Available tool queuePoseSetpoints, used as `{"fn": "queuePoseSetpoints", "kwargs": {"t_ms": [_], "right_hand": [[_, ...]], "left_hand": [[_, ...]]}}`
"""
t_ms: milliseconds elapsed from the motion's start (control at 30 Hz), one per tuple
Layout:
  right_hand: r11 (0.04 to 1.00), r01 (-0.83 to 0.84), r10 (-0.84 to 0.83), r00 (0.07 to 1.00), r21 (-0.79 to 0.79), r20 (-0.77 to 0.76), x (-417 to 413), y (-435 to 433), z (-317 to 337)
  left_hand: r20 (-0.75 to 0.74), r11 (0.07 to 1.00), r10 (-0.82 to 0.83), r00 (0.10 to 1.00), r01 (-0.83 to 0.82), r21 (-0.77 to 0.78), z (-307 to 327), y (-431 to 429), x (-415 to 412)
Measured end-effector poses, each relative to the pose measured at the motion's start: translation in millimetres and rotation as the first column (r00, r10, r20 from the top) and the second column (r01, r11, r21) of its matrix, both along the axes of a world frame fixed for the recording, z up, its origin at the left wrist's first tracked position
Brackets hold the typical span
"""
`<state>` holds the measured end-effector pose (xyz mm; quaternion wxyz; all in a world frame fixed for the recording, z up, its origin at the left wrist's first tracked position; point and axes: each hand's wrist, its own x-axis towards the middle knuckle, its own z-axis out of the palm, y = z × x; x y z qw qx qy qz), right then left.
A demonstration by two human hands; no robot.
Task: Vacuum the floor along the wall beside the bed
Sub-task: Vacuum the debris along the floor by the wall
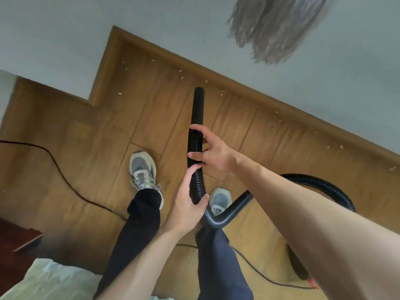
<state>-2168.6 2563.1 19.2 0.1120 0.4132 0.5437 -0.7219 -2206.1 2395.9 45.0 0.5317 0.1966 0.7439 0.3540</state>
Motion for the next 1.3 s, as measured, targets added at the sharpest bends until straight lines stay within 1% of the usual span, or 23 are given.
{"fn": "queuePoseSetpoints", "kwargs": {"t_ms": [233, 367, 467, 567, 667, 833, 933, 1067, 1167, 1300], "right_hand": [[0.980, -0.200, 0.200, 0.978, -0.015, 0.062, -84.2, -12.9, -19.4], [0.971, -0.233, 0.238, 0.964, -0.048, 0.121, -131.5, -18.9, -32.6], [0.956, -0.289, 0.292, 0.949, -0.044, 0.121, -157.8, -22.0, -42.4], [0.966, -0.256, 0.258, 0.959, -0.036, 0.115, -178.4, -24.6, -52.3], [0.975, -0.213, 0.218, 0.970, -0.062, 0.108, -196.6, -29.7, -61.9], [0.955, -0.279, 0.291, 0.945, -0.099, 0.151, -227.6, -35.9, -74.9], [0.936, -0.302, 0.334, 0.924, -0.179, 0.186, -251.5, -35.7, -84.7], [0.915, -0.315, 0.364, 0.915, -0.253, 0.174, -277.7, -31.8, -98.2], [0.911, -0.307, 0.360, 0.918, -0.275, 0.167, -292.5, -31.3, -110.5], [0.938, -0.251, 0.297, 0.937, -0.237, 0.181, -307.8, -33.7, -129.5]], "left_hand": [[0.052, 0.994, 0.101, 0.994, -0.098, -0.048, -12.3, -14.1, -59.4], [0.083, 0.977, 0.205, 0.975, -0.200, -0.073, -26.7, -20.8, -90.5], [0.087, 0.959, 0.273, 0.958, -0.264, -0.102, -37.4, -23.8, -110.6], [0.124, 0.943, 0.322, 0.939, -0.307, -0.126, -46.2, -26.9, -130.5], [0.145, 0.928, 0.360, 0.922, -0.338, -0.156, -54.6, -29.4, -146.7], [0.166, 0.904, 0.415, 0.895, -0.385, -0.184, -63.4, -37.4, -172.6], [0.220, 0.895, 0.435, 0.873, -0.391, -0.215, -68.1, -44.2, -195.1], [0.262, 0.877, 0.474, 0.840, -0.426, -0.223, -76.4, -45.7, -224.3], [0.252, 0.859, 0.505, 0.826, -0.452, -0.241, -84.7, -40.2, -238.9], [0.261, 0.833, 0.544, 0.798, -0.475, -0.284, -98.6, -25.3, -253.1]]}}
